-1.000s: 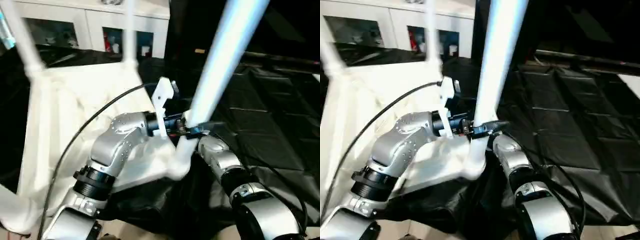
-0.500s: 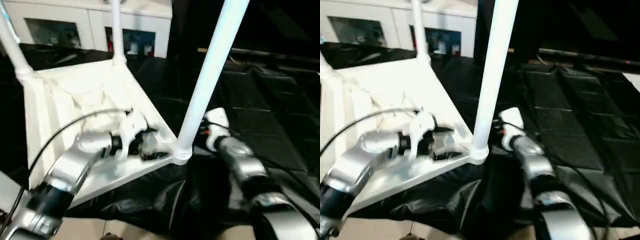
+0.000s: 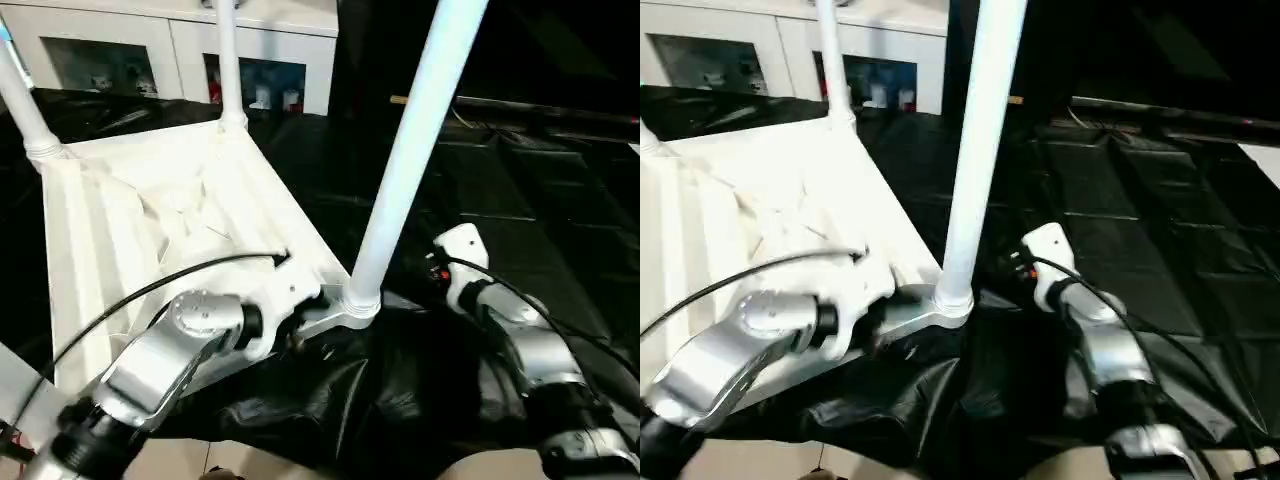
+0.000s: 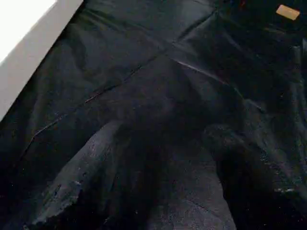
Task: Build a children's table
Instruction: Rotate table base, then rotate leg to tighten
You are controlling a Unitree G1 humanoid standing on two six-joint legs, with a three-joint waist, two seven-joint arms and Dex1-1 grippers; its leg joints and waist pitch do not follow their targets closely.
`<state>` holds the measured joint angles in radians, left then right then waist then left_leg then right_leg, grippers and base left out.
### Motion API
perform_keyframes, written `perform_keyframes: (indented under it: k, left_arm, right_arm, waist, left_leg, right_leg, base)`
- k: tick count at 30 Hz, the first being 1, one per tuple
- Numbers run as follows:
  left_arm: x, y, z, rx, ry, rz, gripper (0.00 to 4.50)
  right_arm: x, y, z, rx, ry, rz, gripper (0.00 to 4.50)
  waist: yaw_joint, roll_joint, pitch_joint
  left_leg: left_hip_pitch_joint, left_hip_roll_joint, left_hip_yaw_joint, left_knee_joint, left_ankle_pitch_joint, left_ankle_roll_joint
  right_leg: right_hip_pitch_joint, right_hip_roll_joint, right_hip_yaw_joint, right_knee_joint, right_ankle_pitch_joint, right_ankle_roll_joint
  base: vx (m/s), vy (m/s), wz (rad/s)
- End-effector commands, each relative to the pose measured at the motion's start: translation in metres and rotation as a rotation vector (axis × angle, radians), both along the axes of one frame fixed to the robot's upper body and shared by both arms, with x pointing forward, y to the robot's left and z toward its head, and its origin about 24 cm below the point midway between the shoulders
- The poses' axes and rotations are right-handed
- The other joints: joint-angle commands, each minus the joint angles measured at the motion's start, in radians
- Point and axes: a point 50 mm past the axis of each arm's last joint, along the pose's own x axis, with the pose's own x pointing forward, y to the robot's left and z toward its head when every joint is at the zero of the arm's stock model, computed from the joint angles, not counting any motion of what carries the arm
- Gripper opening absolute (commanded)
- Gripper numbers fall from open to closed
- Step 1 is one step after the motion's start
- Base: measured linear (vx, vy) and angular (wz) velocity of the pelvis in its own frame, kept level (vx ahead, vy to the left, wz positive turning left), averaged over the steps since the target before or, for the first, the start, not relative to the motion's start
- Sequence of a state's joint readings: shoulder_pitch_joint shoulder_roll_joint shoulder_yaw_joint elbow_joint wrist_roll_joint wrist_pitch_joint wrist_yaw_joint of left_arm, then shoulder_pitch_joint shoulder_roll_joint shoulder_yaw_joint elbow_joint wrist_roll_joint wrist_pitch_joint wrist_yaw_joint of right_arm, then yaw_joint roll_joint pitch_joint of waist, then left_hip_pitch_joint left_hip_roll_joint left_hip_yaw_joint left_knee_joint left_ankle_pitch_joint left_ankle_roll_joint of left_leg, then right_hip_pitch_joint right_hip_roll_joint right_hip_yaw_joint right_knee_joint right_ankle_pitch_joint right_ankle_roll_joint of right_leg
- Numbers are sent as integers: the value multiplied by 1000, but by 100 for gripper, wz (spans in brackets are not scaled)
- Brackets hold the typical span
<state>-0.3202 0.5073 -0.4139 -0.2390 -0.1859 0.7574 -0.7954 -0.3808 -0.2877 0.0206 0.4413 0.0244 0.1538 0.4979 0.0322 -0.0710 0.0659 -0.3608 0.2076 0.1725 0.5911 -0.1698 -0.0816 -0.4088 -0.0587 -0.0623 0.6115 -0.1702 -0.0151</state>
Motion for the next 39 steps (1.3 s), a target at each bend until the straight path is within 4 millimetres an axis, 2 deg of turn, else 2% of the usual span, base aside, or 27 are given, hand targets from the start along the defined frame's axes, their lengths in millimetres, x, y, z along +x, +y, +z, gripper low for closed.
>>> perform_keyframes:
  k: [1, 3, 5, 7, 10, 11, 12, 13, 14, 16, 17, 18, 19, 21, 22, 23, 24, 26, 28, 29, 32, 33, 35, 36, 37, 39]
  left_arm:
    - [-2, -1, -2, 48, -17, 2, 315]
    - [-1, -1, -5, 66, -32, 15, 289]
    - [2, -2, -6, 67, -67, 34, 278]
    - [4, -2, -6, 67, -84, 47, 243]
    - [6, -2, -6, 67, -93, 56, 237]
    - [8, -2, -6, 62, -100, 55, 230]
    - [9, 0, -7, 60, -97, 40, 201]
    - [9, 0, -7, 60, -97, 40, 201]
    - [11, 2, -10, 61, -98, 3, 194]
    - [11, 3, -11, 61, -98, 0, 194]
    - [13, 9, -16, 102, -94, -27, 154]
    - [14, 10, -16, 107, -92, -30, 148]
    - [14, 11, -17, 110, -90, -32, 155]
    - [18, 16, -19, 120, -81, -38, 152]
    - [19, 19, -20, 120, -74, -62, 112]
    - [19, 21, -20, 120, -72, -77, 104]
    - [19, 22, -19, 110, -74, -103, 104]
    - [19, 23, -19, 102, -77, -123, 87]
    - [20, 28, -22, 105, -68, -155, 60]
    - [20, 30, -23, 114, -69, -177, 57]
    - [24, 37, -26, 122, -85, -219, 32]
    - [27, 40, -27, 127, -91, -216, 28]
    - [29, 43, -27, 129, -108, -237, 28]
    - [33, 45, -25, 127, -127, -258, 25]
    - [37, 47, -24, 142, -144, -269, 25]
    - [40, 47, -23, 152, -155, -278, 2]
  right_arm:
    - [-5, 0, 5, -27, 2, 50, 311]
    - [-12, 4, 8, -30, 17, 136, 311]
    - [-18, 6, 10, -37, 33, 203, 311]
    - [-20, 7, 10, -39, 41, 225, 311]
    - [-21, 7, 11, -43, 45, 244, 311]
    - [-24, 6, 13, -53, 53, 273, 311]
    - [-25, 6, 15, -58, 58, 295, 311]
    - [-25, 6, 15, -58, 58, 295, 311]
    - [-28, 4, 19, -67, 63, 326, 311]
    - [-28, 4, 19, -67, 64, 328, 311]
    - [-33, 3, 23, -57, 76, 364, 311]
    - [-34, 3, 23, -55, 77, 370, 311]
    - [-35, 2, 24, -48, 81, 377, 311]
    - [-39, 0, 27, -17, 93, 406, 311]
    - [-42, -2, 29, -2, 106, 428, 311]
    - [-44, -3, 29, 3, 112, 438, 311]
    - [-45, -3, 28, -1, 119, 448, 311]
    - [-46, -4, 27, -6, 123, 455, 311]
    - [-47, -2, 26, -4, 134, 471, 311]
    - [-48, -1, 27, -2, 136, 478, 311]
    - [-48, 3, 27, 7, 135, 485, 311]
    - [-48, 4, 28, 11, 137, 488, 311]
    - [-49, 6, 28, 19, 140, 500, 311]
    - [-50, 6, 30, 27, 143, 518, 311]
    - [-51, 5, 31, 28, 146, 529, 311]
    - [-51, 4, 31, 28, 149, 535, 311]
  waist:
    - [0, 3, -63]
    - [3, 8, -63]
    - [4, 6, -65]
    - [4, 4, -65]
    - [6, 4, -64]
    - [6, 8, -64]
    - [8, 17, -64]
    - [7, 11, -65]
    - [7, 20, -64]
    - [8, 15, -67]
    - [8, 24, -66]
    - [9, 30, -67]
    - [9, 25, -67]
    - [10, 24, -65]
    - [12, 27, -63]
    - [11, 27, -63]
    - [10, 22, -63]
    - [7, 25, -63]
    - [8, 32, -63]
    - [6, 29, -63]
    - [8, 33, -60]
    - [8, 28, -60]
    - [13, 32, -59]
    - [19, 24, -60]
    - [22, 30, -58]
    - [25, 31, -60]
  left_leg:
    - [6, 16, -2, -66, -289, -10]
    - [6, 17, -3, -66, -281, -4]
    - [0, 17, -3, -66, -268, 5]
    - [-2, 15, -3, -65, -268, 6]
    - [1, 17, -4, -65, -272, 3]
    - [-1, 16, -6, -65, -277, 3]
    - [1, 16, -6, -65, -280, 1]
    - [0, 15, -6, -65, -280, 3]
    - [1, 14, -6, -65, -286, 5]
    - [0, 14, -7, -66, -284, 6]
    - [3, 15, -7, -66, -294, 5]
    - [4, 16, -9, -66, -299, 4]
    - [3, 16, -9, -66, -302, 5]
    - [4, 14, -8, -67, -307, 11]
    - [4, 14, -9, -67, -314, 14]
    - [4, 14, -10, -67, -325, 13]
    - [3, 13, -10, -66, -329, 15]
    - [0, 13, -12, -67, -330, 10]
    - [4, 12, -13, -66, -340, 6]
    - [7, 11, -12, -65, -347, 8]
    - [13, 11, -13, -67, -370, 6]
    - [18, 8, -13, -65, -390, 3]
    - [28, 9, -12, -61, -404, -2]
    - [25, 6, -12, -61, -395, 3]
    - [27, 5, -13, -62, -399, 5]
    - [25, 11, -18, -67, -412, -5]
  right_leg:
    - [37, -55, 42, -91, -439, -78]
    - [37, -55, 43, -89, -407, -85]
    - [43, -55, 43, -88, -378, -95]
    - [44, -57, 42, -88, -388, -99]
    - [42, -59, 41, -91, -410, -94]
    - [43, -58, 40, -93, -411, -95]
    - [42, -59, 41, -92, -405, -97]
    - [44, -57, 41, -92, -394, -96]
    - [42, -56, 41, -97, -387, -99]
    - [47, -56, 41, -93, -380, -99]
    - [44, -56, 41, -95, -371, -110]
    - [45, -57, 41, -92, -366, -113]
    - [47, -56, 41, -91, -364, -114]
    - [46, -58, 40, -94, -383, -113]
    - [46, -60, 40, -98, -410, -106]
    - [45, -60, 38, -101, -446, -96]
    - [45, -61, 37, -104, -468, -89]
    - [44, -64, 36, -106, -506, -76]
    - [39, -64, 35, -112, -533, -67]
    - [37, -62, 34, -115, -541, -62]
    - [32, -61, 33, -116, -544, -63]
    - [32, -62, 30, -120, -587, -51]
    - [23, -64, 29, -125, -625, -43]
    - [26, -66, 27, -129, -648, -29]
    - [24, -65, 26, -133, -661, -22]
    - [28, -69, 23, -131, -655, -14]
  base:
    - [0, 0, 0]
    - [0, 0, 0]
    - [0, 0, 0]
    - [0, 0, 0]
    - [0, 0, 0]
    - [0, 0, 0]
    - [0, 0, 0]
    - [0, 0, 0]
    - [0, 0, 0]
    - [0, 0, 0]
    - [0, 0, 0]
    - [0, 0, 0]
    - [0, 0, 0]
    - [0, 0, 0]
    - [0, 0, 0]
    - [0, 0, 0]
    - [0, 0, 0]
    - [0, 0, 0]
    - [0, 0, 0]
    - [0, 0, 0]
    - [0, 0, 0]
    - [0, 0, 0]
    - [0, 0, 0]
    - [0, 0, 0]
    - [0, 0, 0]
    - [0, 0, 0]
